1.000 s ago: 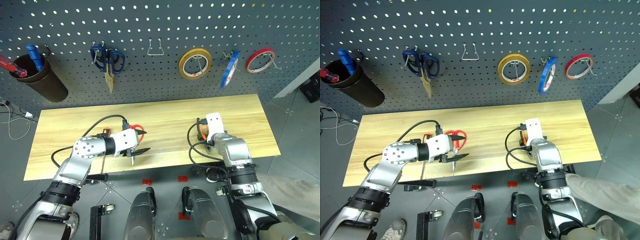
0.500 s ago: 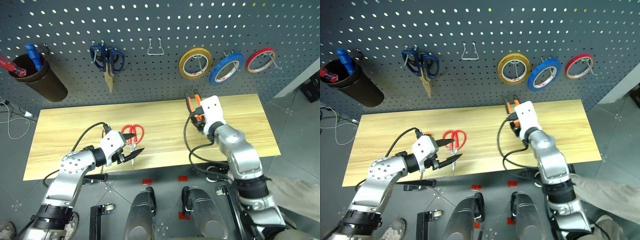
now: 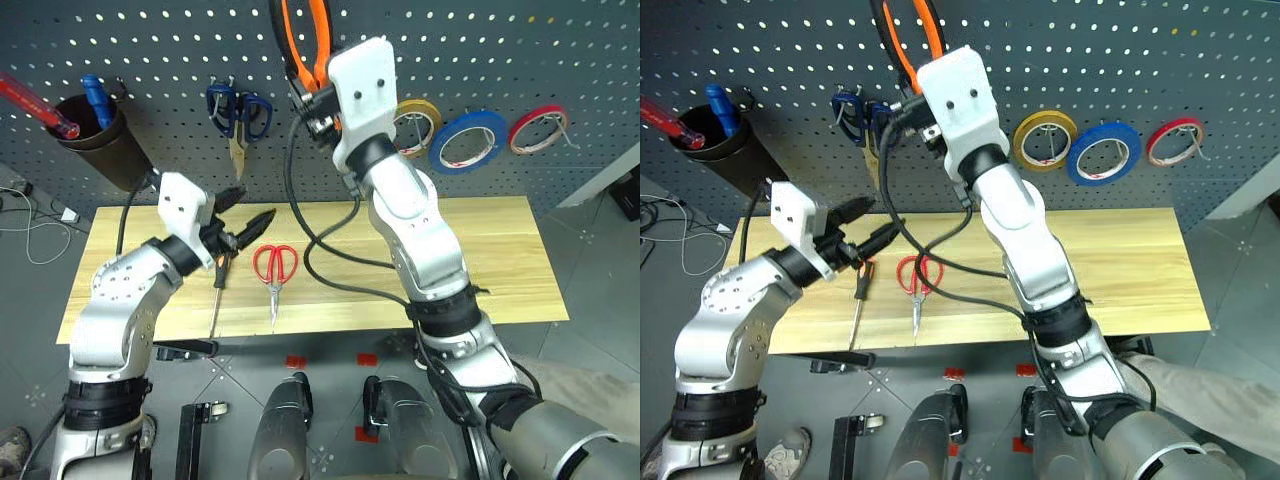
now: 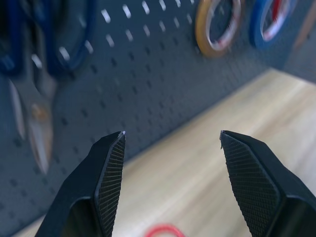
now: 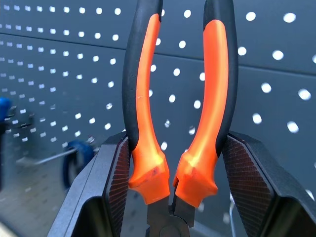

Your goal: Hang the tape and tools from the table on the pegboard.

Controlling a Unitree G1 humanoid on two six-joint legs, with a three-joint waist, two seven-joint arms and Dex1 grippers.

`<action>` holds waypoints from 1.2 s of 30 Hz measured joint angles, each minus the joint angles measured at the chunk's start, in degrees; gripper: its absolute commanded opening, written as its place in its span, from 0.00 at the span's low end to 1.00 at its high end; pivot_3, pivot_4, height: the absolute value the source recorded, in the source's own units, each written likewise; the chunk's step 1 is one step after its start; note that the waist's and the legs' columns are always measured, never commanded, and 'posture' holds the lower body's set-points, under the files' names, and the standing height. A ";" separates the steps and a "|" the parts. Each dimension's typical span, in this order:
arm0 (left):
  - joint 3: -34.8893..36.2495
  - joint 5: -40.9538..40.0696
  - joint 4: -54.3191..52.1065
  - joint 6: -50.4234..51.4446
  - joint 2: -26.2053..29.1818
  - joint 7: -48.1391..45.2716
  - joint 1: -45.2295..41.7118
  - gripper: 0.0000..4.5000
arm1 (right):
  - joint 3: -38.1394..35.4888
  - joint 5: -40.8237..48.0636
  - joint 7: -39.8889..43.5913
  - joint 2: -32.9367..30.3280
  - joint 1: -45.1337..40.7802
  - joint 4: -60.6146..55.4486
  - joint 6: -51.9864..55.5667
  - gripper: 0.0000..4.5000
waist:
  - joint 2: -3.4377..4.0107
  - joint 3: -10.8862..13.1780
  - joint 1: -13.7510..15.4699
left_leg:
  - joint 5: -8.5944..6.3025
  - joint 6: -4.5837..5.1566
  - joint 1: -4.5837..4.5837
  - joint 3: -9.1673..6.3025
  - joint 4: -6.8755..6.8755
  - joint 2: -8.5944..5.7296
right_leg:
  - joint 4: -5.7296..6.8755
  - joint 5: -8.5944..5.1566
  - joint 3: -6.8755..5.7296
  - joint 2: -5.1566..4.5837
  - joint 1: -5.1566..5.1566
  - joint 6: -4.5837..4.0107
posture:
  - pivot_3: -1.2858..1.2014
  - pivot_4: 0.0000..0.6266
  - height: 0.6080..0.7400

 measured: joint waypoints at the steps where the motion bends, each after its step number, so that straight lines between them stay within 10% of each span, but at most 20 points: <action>1: -0.01 -0.11 0.14 0.35 0.00 0.11 -0.77 0.72 | -0.51 -0.09 -0.49 0.11 -1.82 3.17 -2.37 0.56 | 0.00 0.00 -0.01 | 0.00 0.00 0.00 0.02 0.00 0.00 | 0.00 0.00 0.01 0.00 0.00 0.00 | 0.54 0.49 1.00; 20: -3.79 0.74 5.73 -0.80 -3.30 -0.96 -4.19 0.72 | -1.62 -6.92 -9.74 -1.86 -8.07 39.91 -30.40 0.56 | 0.02 0.02 0.16 | 0.00 0.00 -0.01 0.07 -0.04 0.03 | 0.00 -0.05 0.01 -0.02 -0.03 -0.08 | 0.55 0.54 1.00; 22: -4.09 0.82 5.80 -1.24 -3.97 -1.20 -3.75 0.72 | -1.78 -7.19 -10.01 -1.84 -7.98 39.91 -30.82 0.56 | 0.02 0.03 0.13 | 0.00 0.00 0.00 0.07 -0.05 0.04 | 0.00 -0.05 0.00 -0.01 -0.02 -0.08 | 0.55 0.54 1.00; 28: -5.52 2.99 8.04 -2.50 -5.64 0.45 -1.48 0.72 | -5.20 -2.34 -8.11 -0.53 -5.98 36.70 -25.68 1.00 | 0.02 0.03 0.13 | 0.00 0.00 0.00 0.04 0.00 0.04 | 0.01 -0.05 0.00 -0.02 0.01 -0.09 | 0.54 0.52 1.00; 36: -6.35 4.93 7.17 7.67 -6.72 8.85 2.40 1.00 | -1.56 -0.48 2.35 -4.97 14.93 5.41 -2.78 1.00 | 0.02 0.02 0.37 | 0.00 0.01 0.00 -0.02 -0.03 0.01 | -0.03 -0.06 0.02 -0.03 0.04 -0.08 | 0.53 0.50 1.00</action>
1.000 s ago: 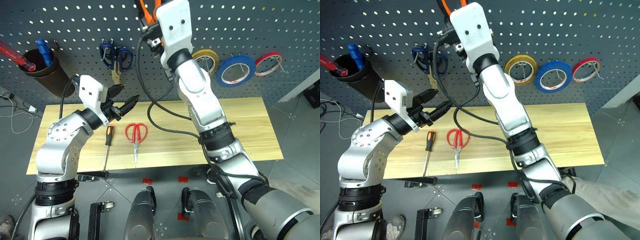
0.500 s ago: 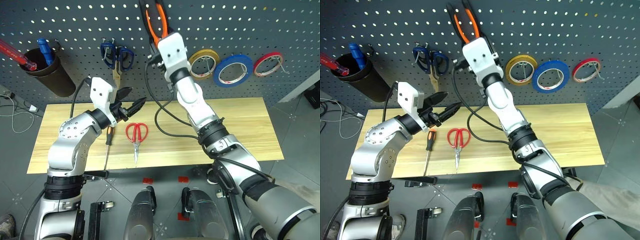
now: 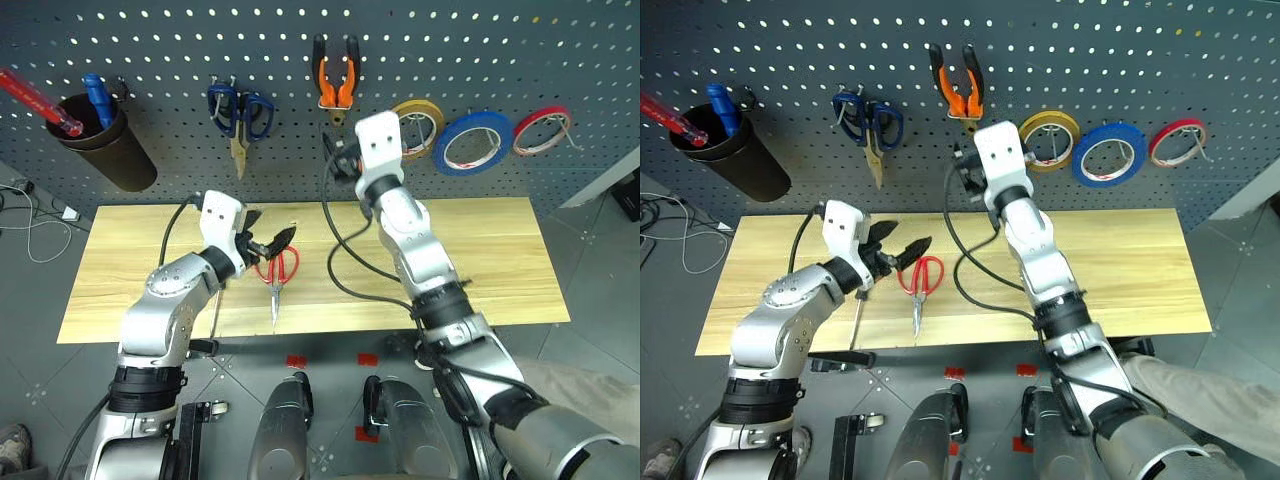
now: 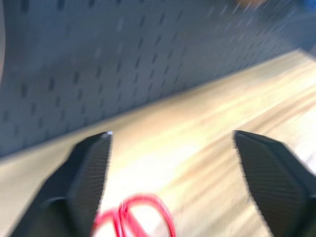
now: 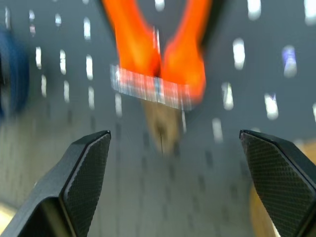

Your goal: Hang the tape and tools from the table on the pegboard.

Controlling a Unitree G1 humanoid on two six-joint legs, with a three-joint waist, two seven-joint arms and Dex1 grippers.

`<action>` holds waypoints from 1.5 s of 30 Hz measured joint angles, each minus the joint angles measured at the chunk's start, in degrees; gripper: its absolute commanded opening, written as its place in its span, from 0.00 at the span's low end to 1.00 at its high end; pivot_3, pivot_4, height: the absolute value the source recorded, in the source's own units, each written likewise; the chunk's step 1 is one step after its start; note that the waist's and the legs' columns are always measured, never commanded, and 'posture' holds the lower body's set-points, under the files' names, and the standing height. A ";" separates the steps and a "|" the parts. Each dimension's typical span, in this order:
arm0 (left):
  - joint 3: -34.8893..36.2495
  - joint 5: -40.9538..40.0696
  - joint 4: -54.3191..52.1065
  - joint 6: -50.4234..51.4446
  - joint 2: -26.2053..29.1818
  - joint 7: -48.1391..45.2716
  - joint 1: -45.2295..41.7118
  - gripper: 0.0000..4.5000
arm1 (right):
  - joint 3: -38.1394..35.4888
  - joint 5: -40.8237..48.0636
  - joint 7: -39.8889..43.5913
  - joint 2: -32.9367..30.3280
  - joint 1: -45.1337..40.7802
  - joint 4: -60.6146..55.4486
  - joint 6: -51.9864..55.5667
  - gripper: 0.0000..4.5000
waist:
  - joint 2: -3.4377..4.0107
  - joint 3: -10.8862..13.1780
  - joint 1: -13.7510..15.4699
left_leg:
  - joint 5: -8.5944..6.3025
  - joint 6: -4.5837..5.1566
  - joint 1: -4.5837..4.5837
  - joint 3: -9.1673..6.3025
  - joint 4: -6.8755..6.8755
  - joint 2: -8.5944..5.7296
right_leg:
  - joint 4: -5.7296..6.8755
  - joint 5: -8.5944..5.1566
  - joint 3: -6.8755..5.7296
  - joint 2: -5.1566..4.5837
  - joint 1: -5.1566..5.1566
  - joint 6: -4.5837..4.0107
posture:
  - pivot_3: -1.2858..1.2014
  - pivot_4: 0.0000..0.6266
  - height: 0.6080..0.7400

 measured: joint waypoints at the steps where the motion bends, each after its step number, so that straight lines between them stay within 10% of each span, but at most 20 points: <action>1: -0.43 0.76 -0.71 1.26 -0.09 1.21 0.80 1.00 | 0.78 0.16 1.87 -1.18 3.03 -4.83 2.43 1.00 | 0.00 0.00 0.00 | 0.00 0.00 0.00 -0.01 -0.02 0.00 | 0.00 0.00 -0.02 0.00 -0.01 0.00 | 0.53 0.50 1.00; 11: -6.41 6.24 -1.06 19.80 -8.23 13.78 2.24 1.00 | 6.71 23.61 28.83 -19.94 22.08 -42.46 34.27 1.00 | -0.03 -0.02 -0.42 | -0.01 0.03 0.13 -0.26 0.05 0.01 | 0.13 -0.11 -0.12 0.06 0.15 0.22 | 0.52 0.51 1.00; 24: -3.06 8.69 5.01 27.53 -13.36 21.89 -1.23 1.00 | 10.17 29.41 35.53 -25.84 19.75 -45.56 39.04 1.00 | -0.14 -0.10 -0.26 | 0.11 -0.08 0.09 -0.38 0.05 -0.05 | 0.08 0.05 -0.23 0.04 0.21 -0.03 | 0.52 0.50 1.00; 39: -1.07 9.59 8.44 31.87 -14.26 22.06 -3.27 0.09 | 9.22 29.27 38.36 -31.69 18.88 -41.54 36.57 1.00 | 0.07 -1.18 0.08 | 0.11 -0.08 0.22 -0.37 0.05 -0.08 | 0.11 -0.09 -0.21 0.02 0.31 0.21 | 0.51 0.48 1.00; 45: -1.27 9.79 9.54 29.07 -13.55 20.46 -2.79 0.07 | 8.64 28.81 39.69 -34.66 18.87 -41.33 34.79 1.00 | 0.03 -1.32 0.24 | 0.11 -0.08 0.42 -0.40 0.05 -0.08 | 0.07 -0.09 -0.24 0.01 0.56 0.23 | 0.51 0.46 1.00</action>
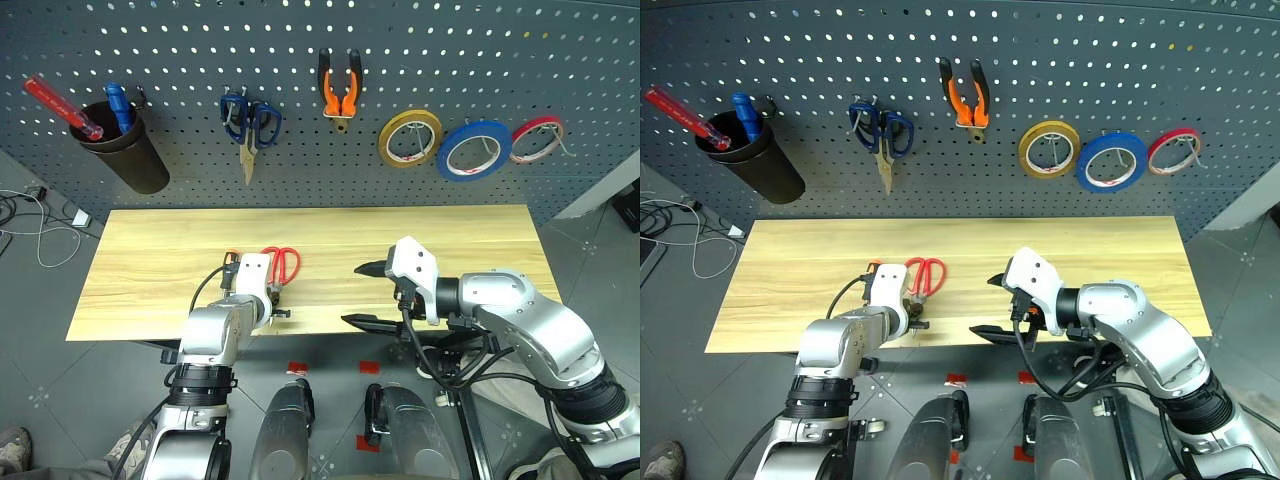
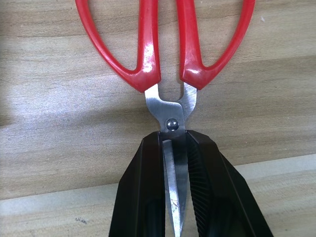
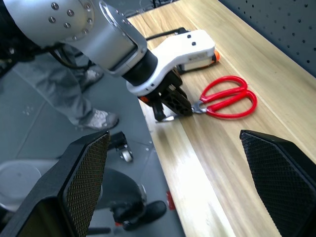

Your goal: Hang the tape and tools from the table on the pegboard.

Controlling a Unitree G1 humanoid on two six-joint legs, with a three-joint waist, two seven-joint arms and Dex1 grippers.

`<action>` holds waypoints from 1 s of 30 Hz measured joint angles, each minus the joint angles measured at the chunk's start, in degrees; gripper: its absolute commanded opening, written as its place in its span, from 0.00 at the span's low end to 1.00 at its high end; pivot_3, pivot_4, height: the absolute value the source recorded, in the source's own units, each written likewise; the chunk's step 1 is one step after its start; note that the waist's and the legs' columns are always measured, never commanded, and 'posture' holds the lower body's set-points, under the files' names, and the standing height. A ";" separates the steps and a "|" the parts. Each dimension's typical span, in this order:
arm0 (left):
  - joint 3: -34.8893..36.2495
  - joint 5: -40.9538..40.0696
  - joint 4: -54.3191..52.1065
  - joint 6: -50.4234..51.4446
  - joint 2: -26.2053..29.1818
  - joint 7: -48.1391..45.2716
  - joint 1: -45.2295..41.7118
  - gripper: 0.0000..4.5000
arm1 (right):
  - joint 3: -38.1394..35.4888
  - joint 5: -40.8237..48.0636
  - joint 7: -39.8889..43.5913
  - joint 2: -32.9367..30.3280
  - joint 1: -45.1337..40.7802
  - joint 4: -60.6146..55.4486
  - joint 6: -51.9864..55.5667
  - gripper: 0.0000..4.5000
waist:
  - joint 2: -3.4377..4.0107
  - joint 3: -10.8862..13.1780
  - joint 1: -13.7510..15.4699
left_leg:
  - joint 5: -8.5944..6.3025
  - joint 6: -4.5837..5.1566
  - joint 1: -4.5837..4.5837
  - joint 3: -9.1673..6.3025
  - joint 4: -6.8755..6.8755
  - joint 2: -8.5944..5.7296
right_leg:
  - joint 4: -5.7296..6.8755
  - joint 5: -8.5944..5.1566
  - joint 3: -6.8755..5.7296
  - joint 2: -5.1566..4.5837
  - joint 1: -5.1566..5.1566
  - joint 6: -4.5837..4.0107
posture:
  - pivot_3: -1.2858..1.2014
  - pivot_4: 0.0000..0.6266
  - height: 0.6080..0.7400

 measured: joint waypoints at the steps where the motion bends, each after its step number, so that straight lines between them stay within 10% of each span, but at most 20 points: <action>1: -0.39 0.15 -0.24 -1.26 0.41 -0.35 0.48 0.07 | -0.11 -0.12 0.07 -0.57 -0.05 0.00 -0.53 1.00 | 0.00 0.00 0.02 | 0.00 0.00 0.00 0.00 0.00 0.01 | 0.00 0.00 0.00 0.00 -0.01 0.00 | 0.50 0.45 1.00; 19: -3.07 13.92 -32.22 -38.36 11.92 -1.49 30.38 0.07 | -7.86 -7.33 -6.94 -3.08 3.43 -9.86 -6.28 1.00 | -0.08 -0.05 -0.42 | -0.06 0.07 -0.32 0.16 -0.05 0.06 | -0.13 0.00 0.13 -0.01 -0.35 -0.01 | 0.51 0.43 1.00; 30: 2.93 15.54 -40.01 -44.57 12.95 -2.43 20.60 0.07 | -11.01 -5.97 -9.44 1.59 2.48 -10.04 -7.58 1.00 | -0.16 -0.14 0.00 | -0.07 0.12 -0.33 0.10 0.00 0.02 | -0.04 0.02 0.04 0.02 -0.34 0.00 | 0.52 0.41 1.00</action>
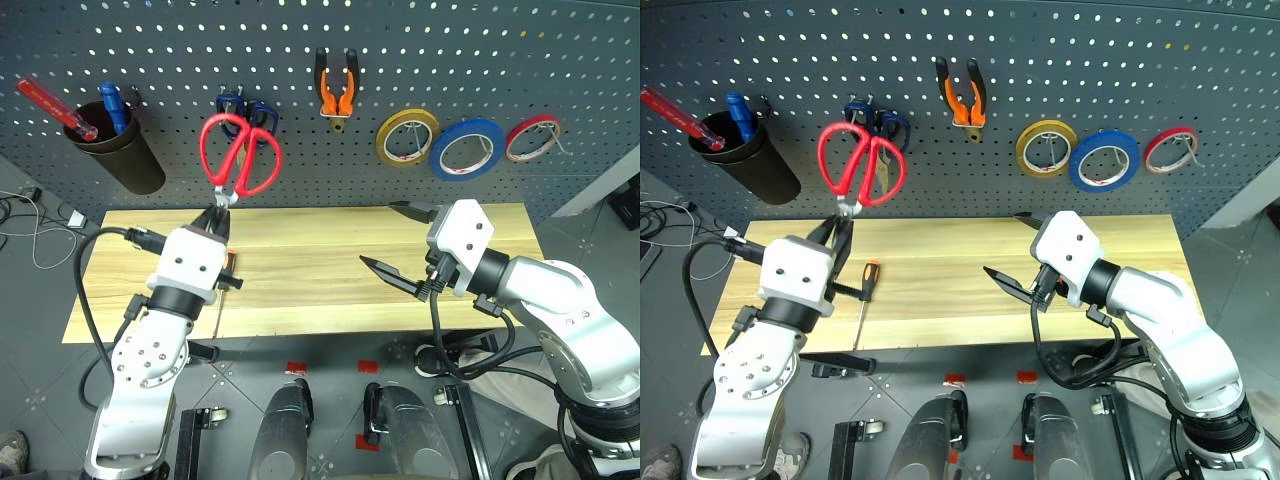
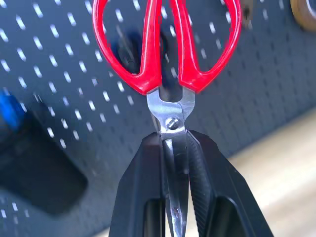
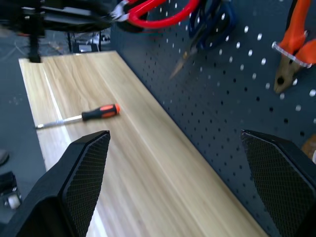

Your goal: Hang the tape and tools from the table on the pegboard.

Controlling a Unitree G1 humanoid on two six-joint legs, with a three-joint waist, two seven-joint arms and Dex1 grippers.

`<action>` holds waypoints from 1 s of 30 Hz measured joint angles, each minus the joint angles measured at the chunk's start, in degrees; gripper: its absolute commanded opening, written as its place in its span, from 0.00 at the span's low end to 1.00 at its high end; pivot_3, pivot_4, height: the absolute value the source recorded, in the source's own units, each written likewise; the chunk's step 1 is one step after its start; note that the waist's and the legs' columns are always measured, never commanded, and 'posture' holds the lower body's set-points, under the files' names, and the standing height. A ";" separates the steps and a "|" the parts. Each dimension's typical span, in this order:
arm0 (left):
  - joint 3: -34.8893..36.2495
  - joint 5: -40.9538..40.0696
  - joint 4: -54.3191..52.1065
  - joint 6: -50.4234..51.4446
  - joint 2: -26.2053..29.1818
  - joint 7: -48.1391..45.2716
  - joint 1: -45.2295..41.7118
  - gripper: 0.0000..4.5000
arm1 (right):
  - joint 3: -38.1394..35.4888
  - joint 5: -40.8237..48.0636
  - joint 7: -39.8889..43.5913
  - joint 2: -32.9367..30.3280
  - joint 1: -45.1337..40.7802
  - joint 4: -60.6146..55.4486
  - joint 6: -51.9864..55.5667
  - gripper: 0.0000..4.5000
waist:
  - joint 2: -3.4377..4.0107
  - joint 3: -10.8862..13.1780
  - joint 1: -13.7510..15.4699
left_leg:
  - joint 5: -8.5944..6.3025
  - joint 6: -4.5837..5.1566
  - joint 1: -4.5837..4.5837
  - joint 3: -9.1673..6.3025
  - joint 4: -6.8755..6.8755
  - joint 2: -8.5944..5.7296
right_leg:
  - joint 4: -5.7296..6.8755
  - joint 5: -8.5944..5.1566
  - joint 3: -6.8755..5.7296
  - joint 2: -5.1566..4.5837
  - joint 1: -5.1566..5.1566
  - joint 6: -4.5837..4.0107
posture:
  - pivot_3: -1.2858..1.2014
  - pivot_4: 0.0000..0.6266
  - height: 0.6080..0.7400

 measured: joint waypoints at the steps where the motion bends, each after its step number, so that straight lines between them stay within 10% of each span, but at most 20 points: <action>1: 0.05 0.00 0.92 -0.10 0.00 -0.03 -2.31 0.07 | 0.04 -0.26 0.07 0.11 -0.54 0.91 -0.51 1.00 | -0.01 0.00 0.03 | 0.02 -0.03 0.00 -0.02 0.00 0.00 | 0.01 0.01 -0.03 0.00 0.00 -0.01 | 0.52 0.41 1.00; 19: -1.93 0.83 20.19 -7.05 -1.97 -2.06 -11.85 0.07 | 2.40 -1.12 2.56 -0.19 -7.40 7.46 -4.36 1.00 | -0.04 -0.03 -0.71 | 0.09 -0.04 -0.03 -0.04 0.07 0.00 | 0.03 0.14 -0.09 -0.01 0.02 -0.24 | 0.50 0.43 1.00; 28: -1.98 1.50 28.27 -3.93 -4.95 0.35 -17.42 0.71 | 2.40 -1.03 2.18 1.04 -7.94 8.10 -4.39 1.00 | -0.06 -0.04 -0.69 | 0.11 -0.01 -0.04 -0.07 0.12 -0.02 | 0.05 0.16 -0.12 -0.02 0.04 -0.24 | 0.49 0.41 1.00; 30: -2.62 1.88 28.68 -3.12 -5.15 0.31 -16.97 0.71 | 2.40 -1.05 1.62 1.39 -7.93 8.29 -4.37 1.00 | -0.07 -0.05 -0.88 | 0.12 -0.02 -0.04 -0.04 0.11 0.00 | 0.05 0.16 -0.11 -0.02 0.03 -0.25 | 0.49 0.41 1.00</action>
